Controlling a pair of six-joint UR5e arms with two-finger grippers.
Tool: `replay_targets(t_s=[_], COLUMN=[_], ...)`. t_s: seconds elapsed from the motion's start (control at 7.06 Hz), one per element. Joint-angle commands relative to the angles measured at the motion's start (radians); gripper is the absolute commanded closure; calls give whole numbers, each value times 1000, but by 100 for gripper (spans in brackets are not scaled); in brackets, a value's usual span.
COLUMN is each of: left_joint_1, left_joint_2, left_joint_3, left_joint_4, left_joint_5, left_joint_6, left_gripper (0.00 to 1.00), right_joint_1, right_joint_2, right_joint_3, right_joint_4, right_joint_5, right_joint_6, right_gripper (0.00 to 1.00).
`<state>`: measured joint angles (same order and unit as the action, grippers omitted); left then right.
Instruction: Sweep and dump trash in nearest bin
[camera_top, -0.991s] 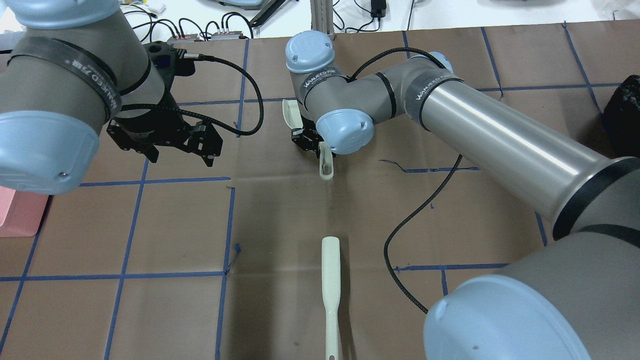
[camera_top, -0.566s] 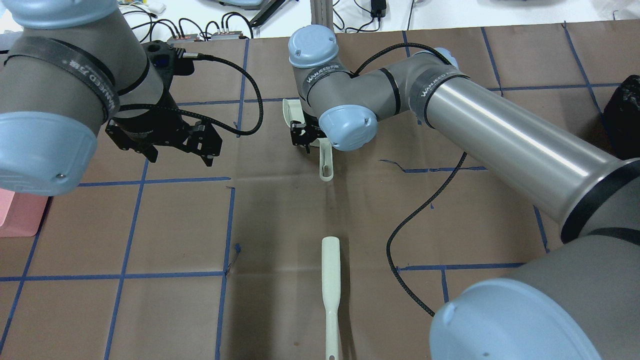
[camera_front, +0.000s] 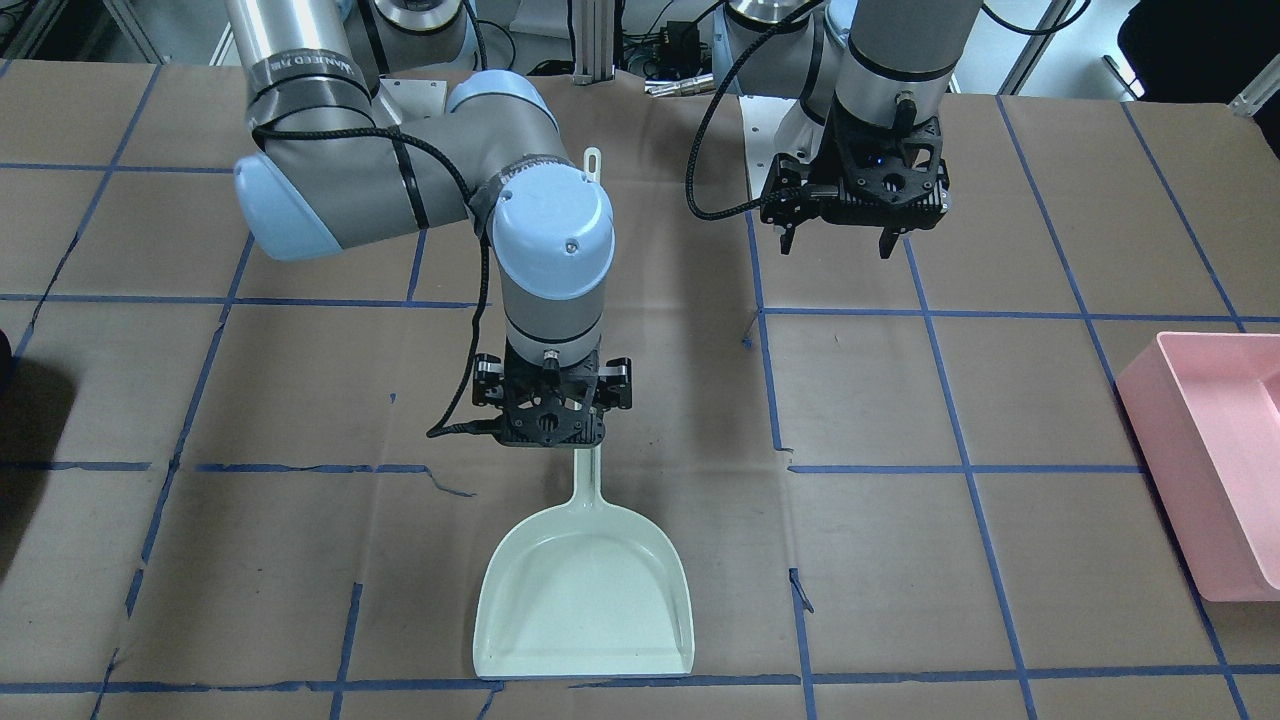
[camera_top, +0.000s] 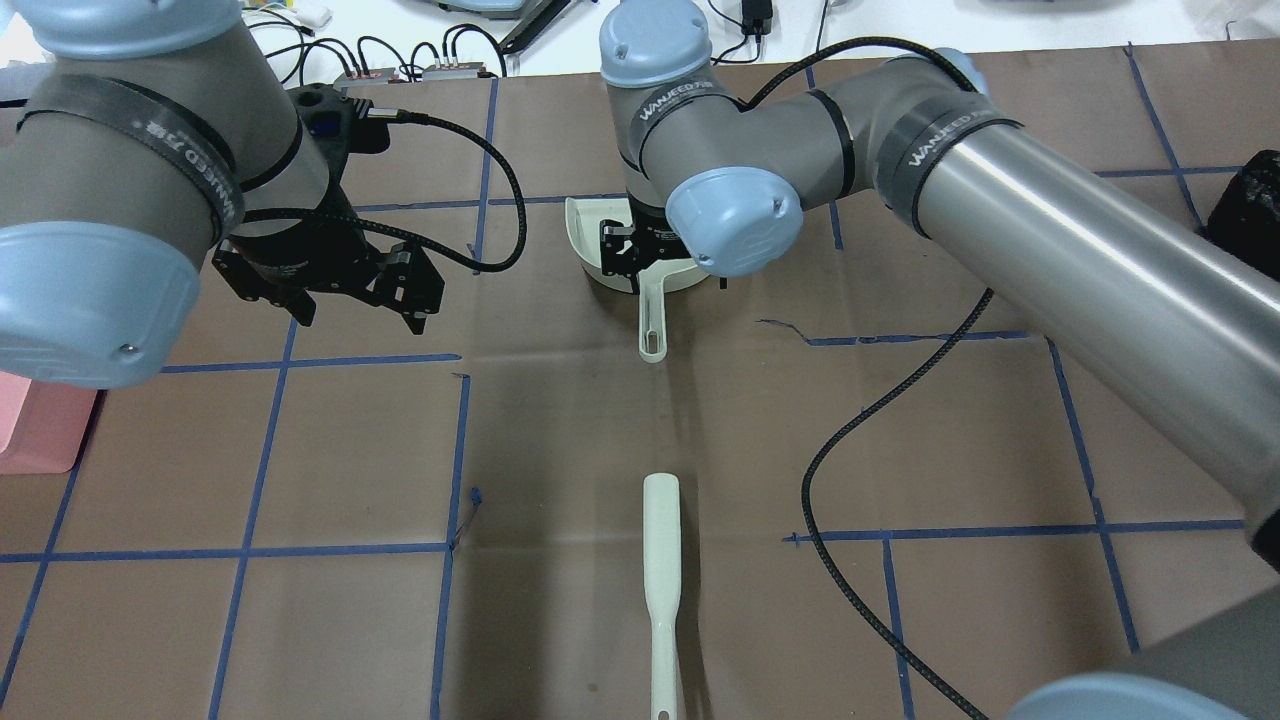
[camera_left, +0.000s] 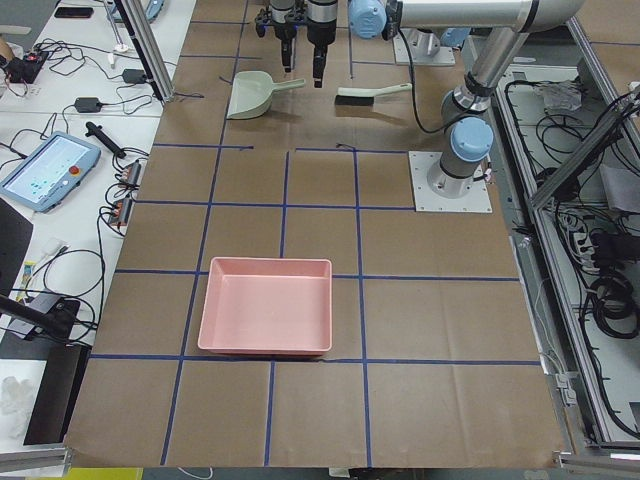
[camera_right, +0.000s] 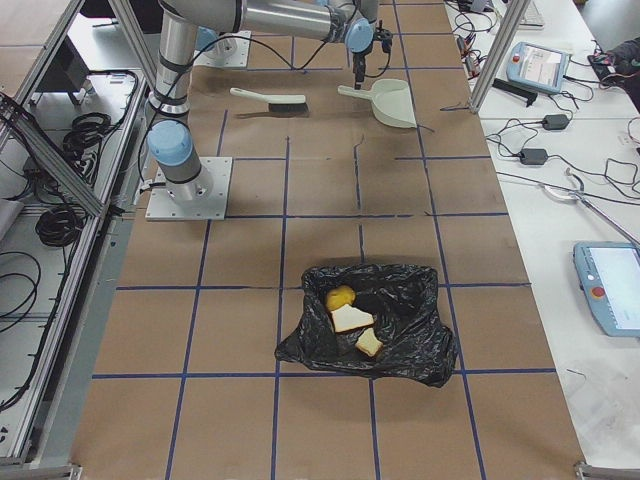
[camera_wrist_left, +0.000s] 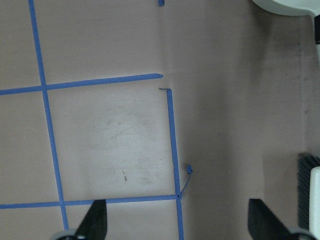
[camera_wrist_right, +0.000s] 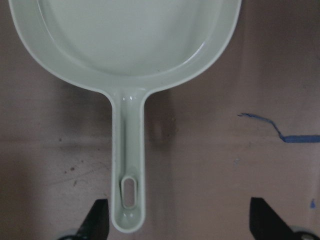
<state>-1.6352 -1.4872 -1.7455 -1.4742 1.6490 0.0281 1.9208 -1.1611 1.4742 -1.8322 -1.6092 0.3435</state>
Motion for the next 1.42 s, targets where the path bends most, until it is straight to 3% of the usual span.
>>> replay_targets(t_s=[0.0, 0.42, 0.57, 0.85, 1.27], left_joint_1=[0, 0, 0, 0, 0], left_joint_2=[-4, 1, 8, 21, 16], left_joint_3=[-2, -2, -5, -5, -6], left_joint_4=[2, 2, 2, 0, 0], left_joint_5=[0, -11, -62, -78, -78], left_joint_6=[0, -2, -2, 3, 3], left_gripper=[1, 1, 1, 1, 1], right_joint_1=[-64, -195, -250, -325, -332], right_joint_2=[-101, -297, -362, -449, -489], right_joint_3=[23, 185, 214, 245, 232], right_joint_4=[111, 110, 111, 113, 142], right_joint_5=[-5, -8, -6, -2, -1], right_joint_6=[-142, -340, -409, -463, -469], right_gripper=[0, 0, 0, 0, 0])
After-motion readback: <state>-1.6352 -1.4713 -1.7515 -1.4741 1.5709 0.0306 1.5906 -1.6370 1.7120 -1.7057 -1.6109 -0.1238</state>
